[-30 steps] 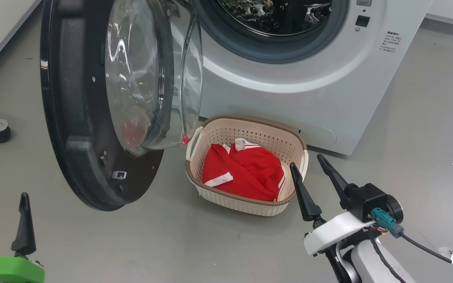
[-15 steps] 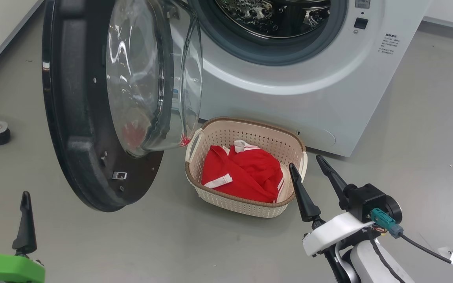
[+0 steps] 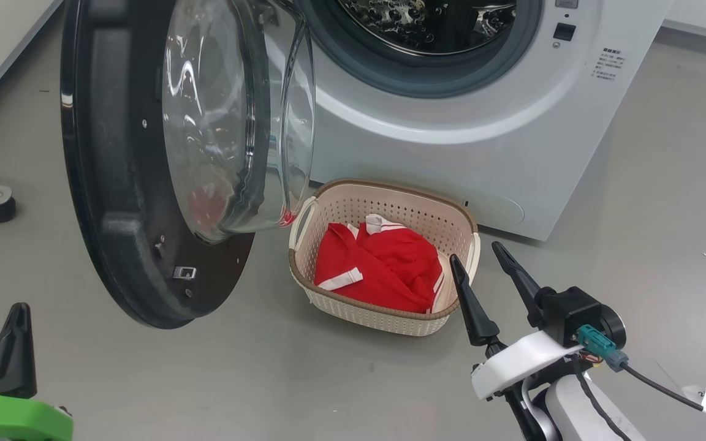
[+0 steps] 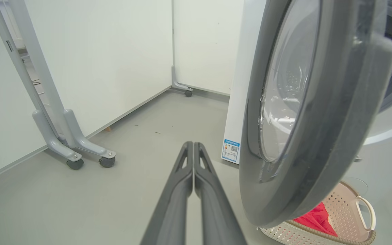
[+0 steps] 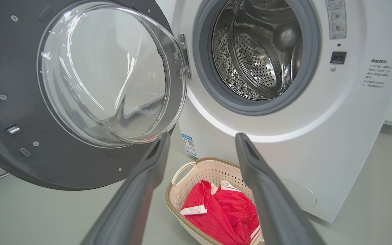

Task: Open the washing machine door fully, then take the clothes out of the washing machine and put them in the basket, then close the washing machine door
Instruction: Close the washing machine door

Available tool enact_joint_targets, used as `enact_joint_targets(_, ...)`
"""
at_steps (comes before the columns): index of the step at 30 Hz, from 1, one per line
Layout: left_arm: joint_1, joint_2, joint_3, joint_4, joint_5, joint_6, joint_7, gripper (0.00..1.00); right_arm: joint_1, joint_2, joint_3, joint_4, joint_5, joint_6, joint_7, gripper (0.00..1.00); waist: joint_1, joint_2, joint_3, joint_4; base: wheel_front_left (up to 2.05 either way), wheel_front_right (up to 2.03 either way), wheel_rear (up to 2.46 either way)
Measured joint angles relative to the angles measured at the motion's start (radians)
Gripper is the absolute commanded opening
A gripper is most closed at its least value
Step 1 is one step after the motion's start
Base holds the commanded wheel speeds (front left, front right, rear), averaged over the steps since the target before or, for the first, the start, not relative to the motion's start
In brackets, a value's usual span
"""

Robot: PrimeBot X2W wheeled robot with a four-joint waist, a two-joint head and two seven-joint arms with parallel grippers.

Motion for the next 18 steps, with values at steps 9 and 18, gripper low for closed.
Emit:
enact_joint_targets(9,-0.034,0.038,0.011,-0.012,0.000,0.000,0.000,0.00,0.000,0.000,0.000,-0.004,0.000,-0.007,0.000,1.00,0.0000,0.0000,0.011,0.001,0.00,0.00,0.00)
enact_joint_targets(18,-0.115,0.006,0.048,-0.019,-0.188,0.000,0.056,0.00,-0.001,0.000,0.000,-0.005,0.000,-0.007,0.000,1.00,0.0000,0.0000,0.016,0.000,0.00,0.00,0.00)
